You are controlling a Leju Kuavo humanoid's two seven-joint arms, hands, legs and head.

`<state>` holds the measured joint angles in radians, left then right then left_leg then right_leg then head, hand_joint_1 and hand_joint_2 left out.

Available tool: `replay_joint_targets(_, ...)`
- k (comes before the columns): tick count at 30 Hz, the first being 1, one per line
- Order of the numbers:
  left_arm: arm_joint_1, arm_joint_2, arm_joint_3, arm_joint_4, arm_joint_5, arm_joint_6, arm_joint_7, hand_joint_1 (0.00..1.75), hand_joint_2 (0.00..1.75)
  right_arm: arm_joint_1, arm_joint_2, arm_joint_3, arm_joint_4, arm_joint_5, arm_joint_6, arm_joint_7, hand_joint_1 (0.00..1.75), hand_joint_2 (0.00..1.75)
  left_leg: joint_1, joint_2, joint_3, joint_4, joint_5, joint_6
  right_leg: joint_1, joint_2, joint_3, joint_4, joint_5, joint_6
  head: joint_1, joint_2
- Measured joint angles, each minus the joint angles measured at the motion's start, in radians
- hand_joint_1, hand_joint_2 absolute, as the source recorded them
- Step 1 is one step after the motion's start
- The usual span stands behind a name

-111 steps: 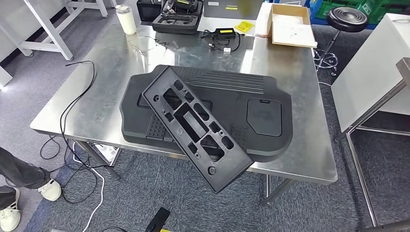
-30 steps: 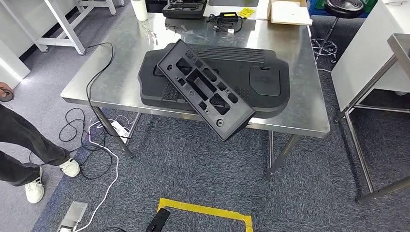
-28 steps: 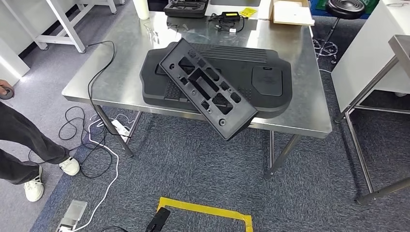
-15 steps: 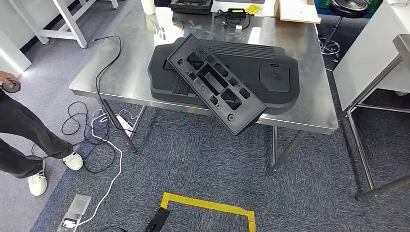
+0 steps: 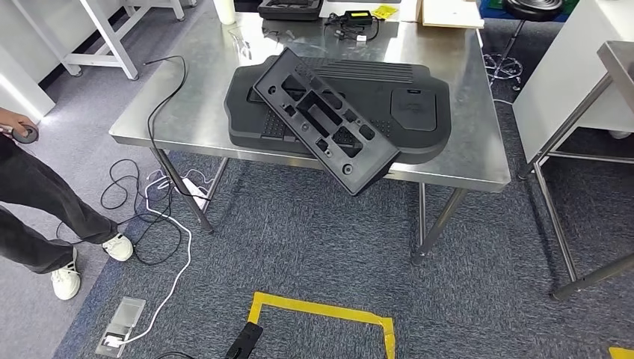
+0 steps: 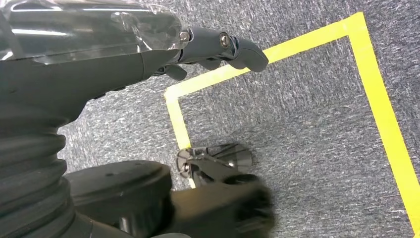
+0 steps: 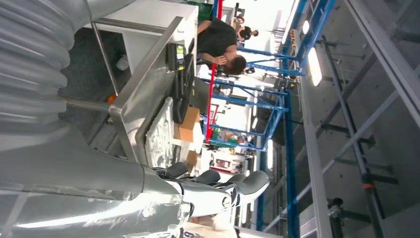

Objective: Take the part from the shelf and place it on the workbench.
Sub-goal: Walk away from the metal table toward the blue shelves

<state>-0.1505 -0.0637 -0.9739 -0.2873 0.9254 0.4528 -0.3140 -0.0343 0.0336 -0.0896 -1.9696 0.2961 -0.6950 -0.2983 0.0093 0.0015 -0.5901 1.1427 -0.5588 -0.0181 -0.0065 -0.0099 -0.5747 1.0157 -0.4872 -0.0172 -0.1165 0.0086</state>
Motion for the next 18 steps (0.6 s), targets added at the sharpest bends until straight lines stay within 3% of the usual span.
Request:
replay_joint_targets(2, -0.001, 0.000, 0.000, 0.000, 0.000, 0.000, 0.000, 0.00, 1.75, -0.001, 0.000, 0.000, 0.000, 0.000, 0.000, 0.000, 0.00, 1.75, -0.002, -0.001, 0.048, -0.098, 0.028, 0.006, 0.002, 0.001, -0.006, 0.007, 0.002, 0.010, 0.000, 0.000)
replay_joint_targets(6, 0.001, 0.000, 0.000, 0.000, 0.000, 0.000, -0.001, 0.00, 1.75, -0.001, 0.000, 0.000, 0.000, 0.000, 0.000, 0.000, 0.00, 1.75, -0.008, 0.001, 0.044, -0.117, 0.045, 0.029, -0.001, 0.002, -0.011, 0.008, 0.011, 0.034, 0.001, 0.000)
replay_joint_targets(8, -0.001, 0.000, 0.000, 0.000, 0.001, 0.000, -0.001, 0.00, 1.75, -0.001, -0.001, 0.000, 0.000, 0.000, 0.000, 0.000, 0.00, 1.75, -0.006, 0.004, 0.038, -0.127, 0.059, 0.044, -0.003, 0.003, -0.029, 0.049, -0.027, 0.043, 0.005, 0.000)
replay_joint_targets(11, -0.001, 0.000, 0.000, 0.000, 0.005, -0.001, -0.002, 0.00, 1.75, 0.000, -0.001, 0.000, 0.000, 0.000, 0.000, 0.001, 0.00, 1.75, -0.007, 0.006, 0.016, -0.129, 0.076, 0.053, -0.005, 0.005, -0.098, 0.227, -0.137, 0.052, 0.010, 0.000)
replay_joint_targets(12, 0.000, 0.000, 0.000, 0.000, 0.006, -0.001, -0.002, 0.00, 1.75, 0.000, -0.001, 0.000, 0.001, 0.000, 0.000, 0.001, 0.00, 1.75, -0.008, 0.006, 0.008, -0.129, 0.081, 0.054, -0.005, 0.005, -0.110, 0.269, -0.153, 0.053, 0.010, 0.000)
replay_joint_targets(13, 0.000, 0.000, 0.000, 0.001, 0.007, -0.001, -0.002, 0.00, 1.75, 0.001, -0.001, 0.000, 0.001, 0.000, 0.000, 0.001, 0.00, 1.75, -0.010, 0.006, 0.002, -0.128, 0.085, 0.054, -0.005, 0.005, -0.105, 0.277, -0.150, 0.052, 0.010, 0.000)
replay_joint_targets(14, 0.000, 0.000, 0.000, 0.001, 0.007, -0.001, -0.002, 0.00, 1.75, 0.001, -0.001, 0.000, 0.001, 0.000, 0.000, 0.001, 0.00, 1.75, -0.010, 0.006, -0.002, -0.128, 0.089, 0.053, -0.004, 0.005, -0.079, 0.243, -0.130, 0.049, 0.010, 0.000)
replay_joint_targets(16, 0.000, 0.000, 0.000, 0.001, 0.007, -0.001, -0.002, 0.00, 1.75, -0.001, -0.001, 0.000, 0.001, 0.000, 0.000, 0.001, 0.00, 1.75, -0.011, 0.006, -0.007, -0.127, 0.095, 0.048, -0.001, 0.004, 0.010, 0.097, -0.072, 0.039, 0.010, 0.000)
replay_joint_targets(18, 0.000, 0.000, 0.000, 0.001, 0.008, -0.001, -0.002, 0.00, 1.75, -0.004, -0.001, 0.000, 0.001, 0.000, 0.000, 0.001, 0.00, 1.75, -0.013, 0.006, -0.011, -0.124, 0.101, 0.040, 0.004, 0.005, 0.065, -0.009, -0.043, 0.029, 0.010, 0.000)
